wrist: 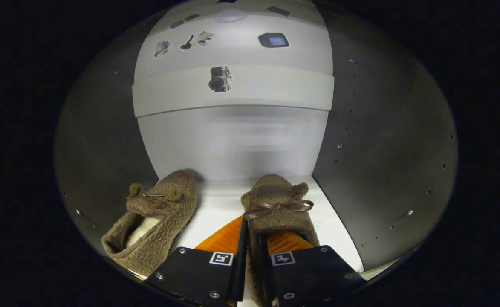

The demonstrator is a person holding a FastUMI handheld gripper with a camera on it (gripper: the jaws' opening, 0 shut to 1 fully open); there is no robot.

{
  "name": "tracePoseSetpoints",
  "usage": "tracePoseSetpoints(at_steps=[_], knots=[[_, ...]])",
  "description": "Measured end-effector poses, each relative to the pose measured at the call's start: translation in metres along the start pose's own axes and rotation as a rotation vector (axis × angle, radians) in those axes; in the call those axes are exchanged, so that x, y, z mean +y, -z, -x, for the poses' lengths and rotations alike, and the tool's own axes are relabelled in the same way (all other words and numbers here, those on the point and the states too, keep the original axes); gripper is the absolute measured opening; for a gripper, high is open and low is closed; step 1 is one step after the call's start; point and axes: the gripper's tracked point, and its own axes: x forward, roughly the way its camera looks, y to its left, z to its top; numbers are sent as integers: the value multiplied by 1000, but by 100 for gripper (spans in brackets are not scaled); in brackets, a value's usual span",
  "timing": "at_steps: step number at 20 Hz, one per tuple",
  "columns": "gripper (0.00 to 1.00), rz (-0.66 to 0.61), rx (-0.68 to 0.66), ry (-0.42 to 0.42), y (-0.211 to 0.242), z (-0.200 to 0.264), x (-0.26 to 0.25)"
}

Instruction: Open the shoe cabinet door, grab the shoes and put them into the shoe cabinet, then close the shoe cabinet door.

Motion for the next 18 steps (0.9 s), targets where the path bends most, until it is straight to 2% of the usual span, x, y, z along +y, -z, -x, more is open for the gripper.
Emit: tracePoseSetpoints(at_steps=[8, 13, 18], knots=[[18, 1, -95, 22, -9, 79, 0], [17, -1, -168, 38, -9, 156, 2], [18, 3, -209, 69, 21, 244, -3]])
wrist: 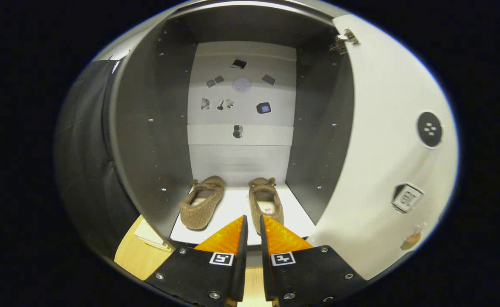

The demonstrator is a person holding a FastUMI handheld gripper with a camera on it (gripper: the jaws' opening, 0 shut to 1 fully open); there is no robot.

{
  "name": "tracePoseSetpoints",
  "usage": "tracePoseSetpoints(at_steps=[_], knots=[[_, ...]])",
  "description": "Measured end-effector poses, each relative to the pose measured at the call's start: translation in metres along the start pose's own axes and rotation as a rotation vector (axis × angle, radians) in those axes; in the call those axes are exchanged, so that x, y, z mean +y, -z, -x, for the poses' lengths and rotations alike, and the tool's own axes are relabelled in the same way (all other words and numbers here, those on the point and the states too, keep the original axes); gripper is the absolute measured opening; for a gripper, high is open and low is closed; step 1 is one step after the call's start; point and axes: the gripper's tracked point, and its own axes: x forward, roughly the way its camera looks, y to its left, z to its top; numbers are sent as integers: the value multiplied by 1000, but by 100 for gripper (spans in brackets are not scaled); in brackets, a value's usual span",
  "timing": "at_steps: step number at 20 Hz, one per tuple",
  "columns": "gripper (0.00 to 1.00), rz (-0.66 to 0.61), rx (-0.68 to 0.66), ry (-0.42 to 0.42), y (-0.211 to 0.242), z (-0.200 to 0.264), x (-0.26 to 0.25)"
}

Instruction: Open the shoe cabinet door, grab the shoes and put them into the shoe cabinet, then close the shoe cabinet door.

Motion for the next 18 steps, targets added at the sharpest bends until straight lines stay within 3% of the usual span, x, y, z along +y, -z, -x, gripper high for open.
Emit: tracePoseSetpoints(at_steps=[8, 11, 18], knots=[[18, -45, -68, 73, 29, 164, -38], [18, -62, -85, 146, 43, 218, -78], [19, -125, -87, 314, 79, 289, -167]])
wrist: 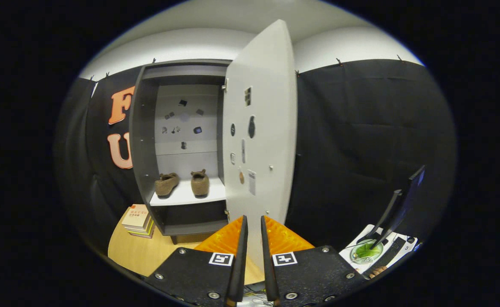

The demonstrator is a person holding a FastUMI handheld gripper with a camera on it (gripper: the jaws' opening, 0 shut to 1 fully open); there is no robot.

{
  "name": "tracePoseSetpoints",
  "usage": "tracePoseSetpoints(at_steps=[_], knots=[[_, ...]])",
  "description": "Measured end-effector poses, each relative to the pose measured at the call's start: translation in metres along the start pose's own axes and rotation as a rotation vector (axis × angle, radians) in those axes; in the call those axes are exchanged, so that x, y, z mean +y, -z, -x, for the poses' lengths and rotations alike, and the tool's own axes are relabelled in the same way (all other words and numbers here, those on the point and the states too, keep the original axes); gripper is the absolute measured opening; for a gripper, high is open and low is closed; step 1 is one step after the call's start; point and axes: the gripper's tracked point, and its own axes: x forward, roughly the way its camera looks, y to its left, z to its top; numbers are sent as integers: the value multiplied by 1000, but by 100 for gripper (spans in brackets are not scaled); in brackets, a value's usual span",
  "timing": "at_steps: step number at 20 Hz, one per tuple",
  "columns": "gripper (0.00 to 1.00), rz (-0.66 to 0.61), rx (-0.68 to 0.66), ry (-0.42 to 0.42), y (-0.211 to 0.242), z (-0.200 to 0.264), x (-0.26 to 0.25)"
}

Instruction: Open the shoe cabinet door, grab the shoes and put them into the shoe cabinet, then close the shoe cabinet door.

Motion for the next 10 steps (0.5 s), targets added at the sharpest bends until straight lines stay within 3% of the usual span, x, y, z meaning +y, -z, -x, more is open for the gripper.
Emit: tracePoseSetpoints(at_steps=[4, 10], knots=[[23, -27, 20, 22, 15, -8, -46], [30, -84, 27, -80, 22, -58, -67]])
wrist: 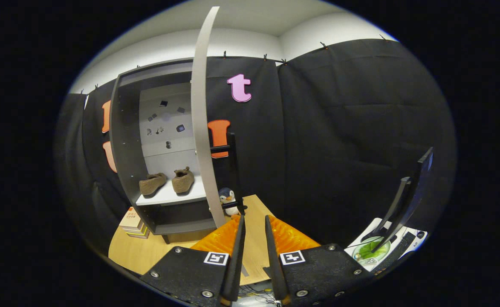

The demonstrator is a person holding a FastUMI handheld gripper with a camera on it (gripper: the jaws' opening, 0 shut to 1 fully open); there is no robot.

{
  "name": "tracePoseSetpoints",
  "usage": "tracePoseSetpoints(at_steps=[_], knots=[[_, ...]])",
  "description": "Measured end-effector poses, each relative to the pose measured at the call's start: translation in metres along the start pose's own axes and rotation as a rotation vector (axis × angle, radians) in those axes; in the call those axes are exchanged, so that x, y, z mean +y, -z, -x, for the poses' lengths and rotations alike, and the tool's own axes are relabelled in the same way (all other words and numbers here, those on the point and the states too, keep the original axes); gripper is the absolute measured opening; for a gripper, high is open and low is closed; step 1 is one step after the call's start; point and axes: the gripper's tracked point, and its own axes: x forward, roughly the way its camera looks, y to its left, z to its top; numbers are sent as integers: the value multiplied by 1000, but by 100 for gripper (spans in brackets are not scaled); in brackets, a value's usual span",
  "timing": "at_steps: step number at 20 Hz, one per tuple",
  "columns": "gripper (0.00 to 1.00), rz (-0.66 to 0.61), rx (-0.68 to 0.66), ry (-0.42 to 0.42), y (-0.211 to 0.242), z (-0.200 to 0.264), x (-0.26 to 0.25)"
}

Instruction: Open the shoe cabinet door, grab the shoes and put them into the shoe cabinet, then close the shoe cabinet door.

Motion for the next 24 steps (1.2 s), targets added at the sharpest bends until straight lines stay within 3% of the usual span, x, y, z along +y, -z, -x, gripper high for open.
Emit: tracePoseSetpoints(at_steps=[6, 11, 18, 24], knots=[[36, -24, 18, -145, 0, -33, 16], [41, 30, 16, -179, 0, -41, 16], [42, 80, -12, -230, -2, -38, 32], [42, 62, -25, -389, 8, -25, 88]])
